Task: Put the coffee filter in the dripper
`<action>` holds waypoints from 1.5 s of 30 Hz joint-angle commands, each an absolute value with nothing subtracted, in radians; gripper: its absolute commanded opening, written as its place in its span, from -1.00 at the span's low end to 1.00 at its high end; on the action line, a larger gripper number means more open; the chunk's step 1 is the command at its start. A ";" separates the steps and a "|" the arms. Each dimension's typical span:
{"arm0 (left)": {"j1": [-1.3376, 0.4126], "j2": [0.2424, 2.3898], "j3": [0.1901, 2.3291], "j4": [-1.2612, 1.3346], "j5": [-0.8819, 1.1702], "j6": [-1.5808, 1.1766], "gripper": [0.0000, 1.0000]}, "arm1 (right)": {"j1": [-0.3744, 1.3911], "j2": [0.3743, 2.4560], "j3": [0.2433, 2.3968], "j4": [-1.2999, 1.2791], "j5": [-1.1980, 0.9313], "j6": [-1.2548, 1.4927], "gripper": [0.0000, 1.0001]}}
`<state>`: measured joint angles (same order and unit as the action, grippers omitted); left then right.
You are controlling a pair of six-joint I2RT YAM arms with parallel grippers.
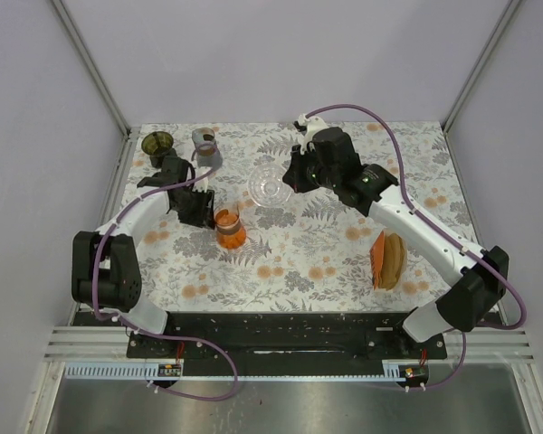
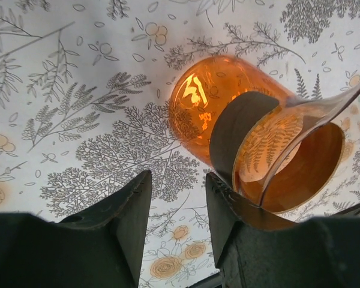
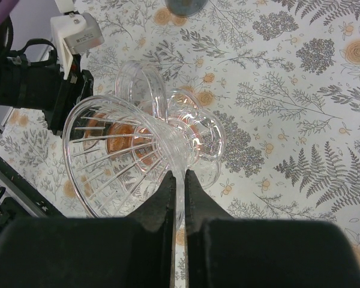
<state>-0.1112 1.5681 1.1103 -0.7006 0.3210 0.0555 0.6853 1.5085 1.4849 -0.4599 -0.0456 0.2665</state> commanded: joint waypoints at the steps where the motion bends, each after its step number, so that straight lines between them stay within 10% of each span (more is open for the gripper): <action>1: -0.156 1.546 1.088 -0.701 0.389 0.090 -0.10 | 0.686 1.463 1.509 -0.422 -0.078 0.230 -1.00; 26: -0.502 1.709 1.275 -0.544 0.515 0.034 -0.06 | 0.534 1.431 1.606 -0.880 -0.241 0.060 -1.00; 45: -0.089 1.413 1.240 -0.804 0.541 0.175 0.43 | 0.492 1.893 2.049 -1.058 -0.555 0.034 -1.00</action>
